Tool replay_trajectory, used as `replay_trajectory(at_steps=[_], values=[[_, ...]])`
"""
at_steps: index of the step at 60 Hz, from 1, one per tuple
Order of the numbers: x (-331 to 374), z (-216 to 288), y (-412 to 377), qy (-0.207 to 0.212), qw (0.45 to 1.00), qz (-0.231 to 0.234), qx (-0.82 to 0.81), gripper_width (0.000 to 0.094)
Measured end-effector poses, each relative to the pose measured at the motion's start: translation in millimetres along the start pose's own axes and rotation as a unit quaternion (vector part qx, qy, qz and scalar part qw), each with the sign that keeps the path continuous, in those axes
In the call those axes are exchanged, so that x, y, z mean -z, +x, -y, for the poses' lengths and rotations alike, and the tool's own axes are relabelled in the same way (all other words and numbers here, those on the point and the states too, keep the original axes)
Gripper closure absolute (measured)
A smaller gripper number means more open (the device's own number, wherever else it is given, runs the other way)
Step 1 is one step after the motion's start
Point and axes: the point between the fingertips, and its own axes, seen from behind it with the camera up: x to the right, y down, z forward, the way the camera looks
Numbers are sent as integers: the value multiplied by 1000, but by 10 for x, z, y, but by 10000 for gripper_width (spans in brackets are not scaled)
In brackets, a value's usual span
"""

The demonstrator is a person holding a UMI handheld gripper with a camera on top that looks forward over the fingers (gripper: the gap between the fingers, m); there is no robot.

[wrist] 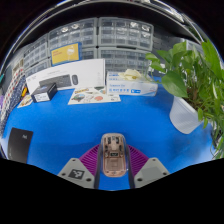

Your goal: Arrange mouse

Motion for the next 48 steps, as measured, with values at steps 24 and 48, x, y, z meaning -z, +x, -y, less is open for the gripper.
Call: replay_trajectory(at_steps=[24,48], values=[[352,482,-220,3,998,-58,-32,639],[1667,1698,-2671,129,991,-16,-29,639]])
